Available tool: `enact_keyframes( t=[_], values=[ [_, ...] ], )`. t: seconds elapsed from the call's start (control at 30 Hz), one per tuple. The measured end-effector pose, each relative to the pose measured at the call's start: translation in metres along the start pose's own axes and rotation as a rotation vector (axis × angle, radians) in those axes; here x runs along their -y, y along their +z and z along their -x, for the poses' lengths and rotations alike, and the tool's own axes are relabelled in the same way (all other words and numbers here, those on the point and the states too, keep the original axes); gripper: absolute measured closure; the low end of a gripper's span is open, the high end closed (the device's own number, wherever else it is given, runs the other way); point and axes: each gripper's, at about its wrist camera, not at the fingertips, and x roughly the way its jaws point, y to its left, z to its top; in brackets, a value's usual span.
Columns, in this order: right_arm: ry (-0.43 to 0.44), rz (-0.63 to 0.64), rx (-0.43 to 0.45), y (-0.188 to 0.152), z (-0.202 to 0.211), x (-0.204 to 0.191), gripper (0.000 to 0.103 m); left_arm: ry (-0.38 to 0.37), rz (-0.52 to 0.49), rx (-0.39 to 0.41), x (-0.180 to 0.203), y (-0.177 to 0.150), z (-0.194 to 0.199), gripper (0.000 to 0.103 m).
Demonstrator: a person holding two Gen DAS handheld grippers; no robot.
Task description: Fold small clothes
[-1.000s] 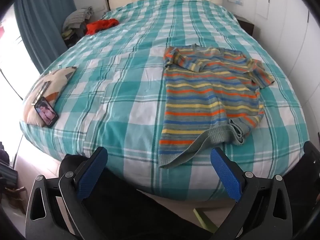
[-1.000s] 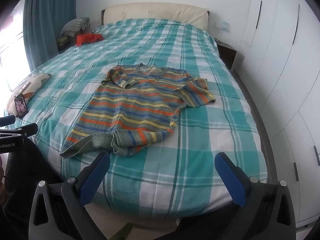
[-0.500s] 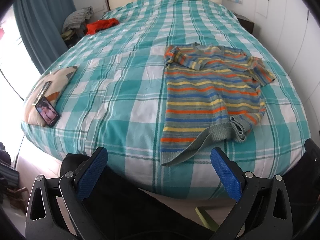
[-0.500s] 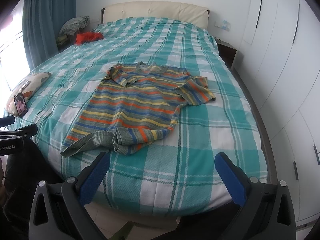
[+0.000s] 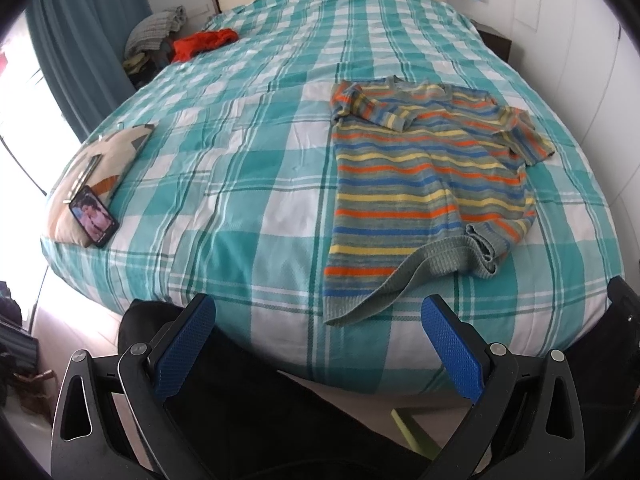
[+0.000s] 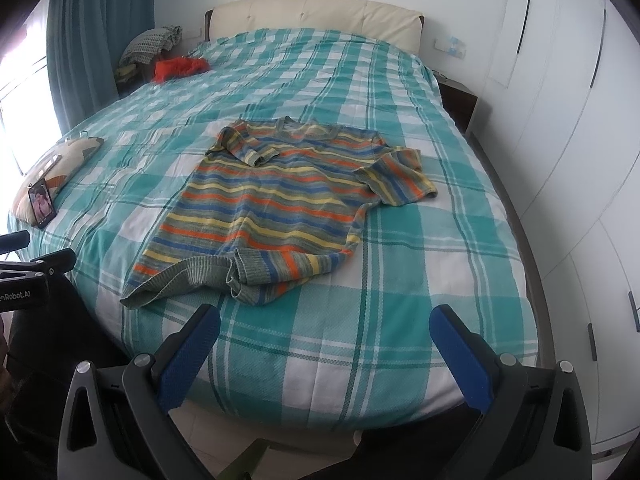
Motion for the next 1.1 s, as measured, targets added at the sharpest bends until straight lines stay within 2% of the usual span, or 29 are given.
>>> enact_keyframes(
  t=[0.17,0.23,0.4,0.5,0.57,0.67,0.7,0.73,0.8,0.87,0.9,0.93,1.0,1.1],
  values=[
    [-0.004,-0.024,-0.02,-0.001,-0.022,0.007,0.0,0.002,0.009,-0.002,-0.003,0.0,-0.002,0.0],
    [0.011,-0.037,-0.017,-0.001,-0.033,0.009,0.0,-0.01,0.024,0.022,-0.004,0.001,-0.002,0.0],
    [0.202,-0.15,-0.09,-0.003,-0.084,0.01,0.0,-0.051,0.063,0.033,-0.006,0.0,-0.002,0.0],
    [0.281,-0.201,-0.129,0.006,-0.115,-0.003,0.0,-0.068,0.077,0.037,-0.006,0.0,-0.002,0.0],
    [0.286,-0.205,-0.14,0.021,-0.133,-0.014,0.0,-0.052,0.066,0.032,-0.006,0.0,-0.002,0.0],
    [0.285,-0.187,-0.259,0.041,-0.173,-0.036,0.001,-0.023,0.054,0.025,-0.009,-0.002,-0.003,0.0],
    [0.292,-0.187,-0.288,0.042,-0.186,-0.041,0.008,-0.013,0.052,0.023,-0.011,-0.002,-0.003,0.0],
    [0.286,-0.174,-0.315,0.039,-0.198,-0.044,0.02,-0.008,0.055,0.02,-0.013,-0.003,-0.003,0.0],
    [0.275,-0.173,-0.341,0.029,-0.207,-0.043,0.079,-0.001,0.071,0.016,-0.019,-0.006,-0.005,0.0],
    [0.326,-0.256,-0.315,0.019,-0.196,-0.024,0.086,0.005,0.089,0.003,-0.028,-0.01,-0.009,0.0],
    [0.327,-0.277,-0.306,0.016,-0.185,-0.015,0.095,-0.001,0.098,-0.011,-0.029,-0.011,-0.011,0.0],
    [0.316,-0.288,-0.294,0.011,-0.171,-0.003,0.1,-0.008,0.105,-0.026,-0.032,-0.013,-0.014,0.0],
    [0.286,-0.308,-0.288,-0.004,-0.141,0.02,0.1,-0.023,0.113,-0.055,-0.035,-0.017,-0.022,0.0],
    [0.206,-0.337,-0.326,-0.03,-0.114,0.051,0.1,-0.046,0.099,-0.112,-0.033,-0.019,-0.041,0.0]
  ],
)
